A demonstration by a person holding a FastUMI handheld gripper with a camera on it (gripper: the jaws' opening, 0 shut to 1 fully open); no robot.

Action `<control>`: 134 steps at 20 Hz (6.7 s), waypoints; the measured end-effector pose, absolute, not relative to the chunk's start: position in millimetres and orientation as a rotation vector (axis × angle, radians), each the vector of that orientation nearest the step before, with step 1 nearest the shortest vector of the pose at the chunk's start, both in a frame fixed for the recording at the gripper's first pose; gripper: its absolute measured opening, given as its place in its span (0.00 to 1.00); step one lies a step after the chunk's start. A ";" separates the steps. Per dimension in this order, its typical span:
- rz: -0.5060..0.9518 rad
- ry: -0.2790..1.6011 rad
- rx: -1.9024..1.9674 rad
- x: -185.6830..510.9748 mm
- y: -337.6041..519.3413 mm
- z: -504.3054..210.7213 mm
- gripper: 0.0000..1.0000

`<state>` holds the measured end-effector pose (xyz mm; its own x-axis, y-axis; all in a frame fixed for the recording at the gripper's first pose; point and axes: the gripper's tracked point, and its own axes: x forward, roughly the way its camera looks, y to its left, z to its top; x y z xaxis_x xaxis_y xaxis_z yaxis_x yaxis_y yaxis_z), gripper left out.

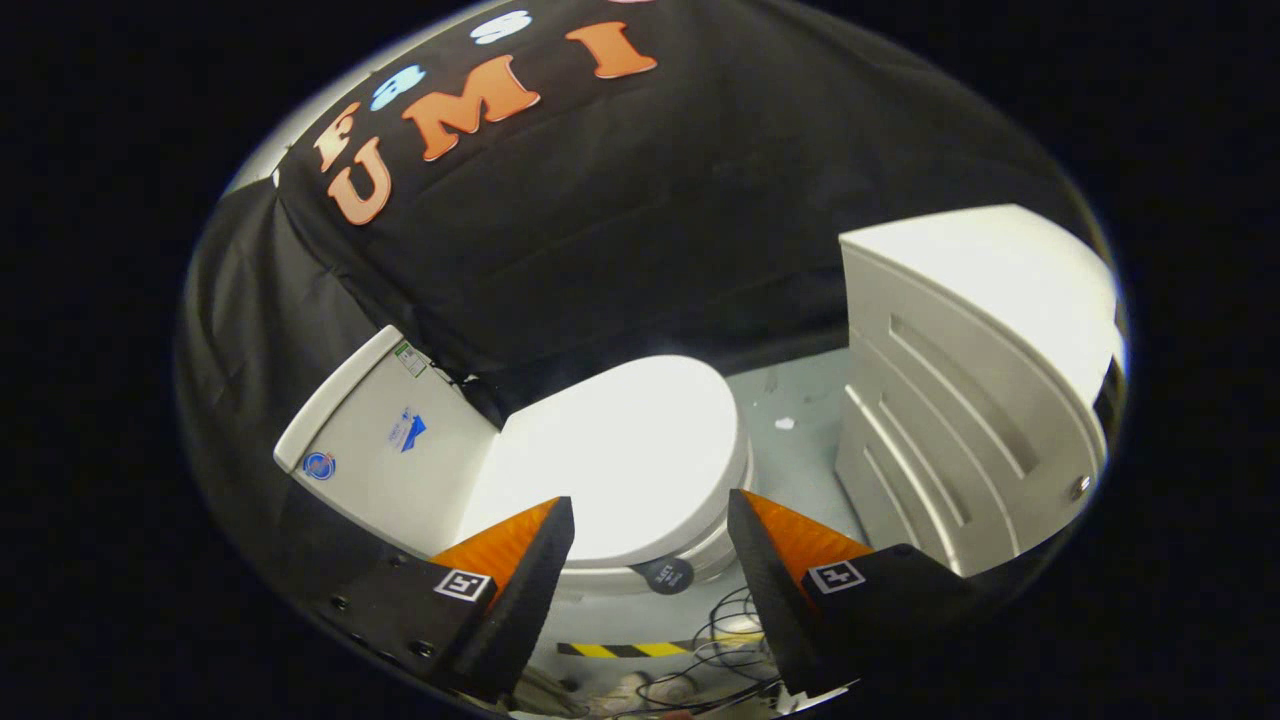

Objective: Open the toilet lid.

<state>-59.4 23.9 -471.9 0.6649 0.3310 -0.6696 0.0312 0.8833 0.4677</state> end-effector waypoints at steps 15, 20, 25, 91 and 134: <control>0.104 1.065 0.905 -99.4 34.4 -585.2 0.97; 0.123 1.133 0.998 -109.5 47.0 -598.9 0.83; 0.170 1.143 1.107 -107.2 63.6 -603.0 0.66; 0.115 0.798 0.218 -61.3 292.0 -319.4 0.08; 0.268 0.681 -0.064 -92.0 430.8 -306.2 0.67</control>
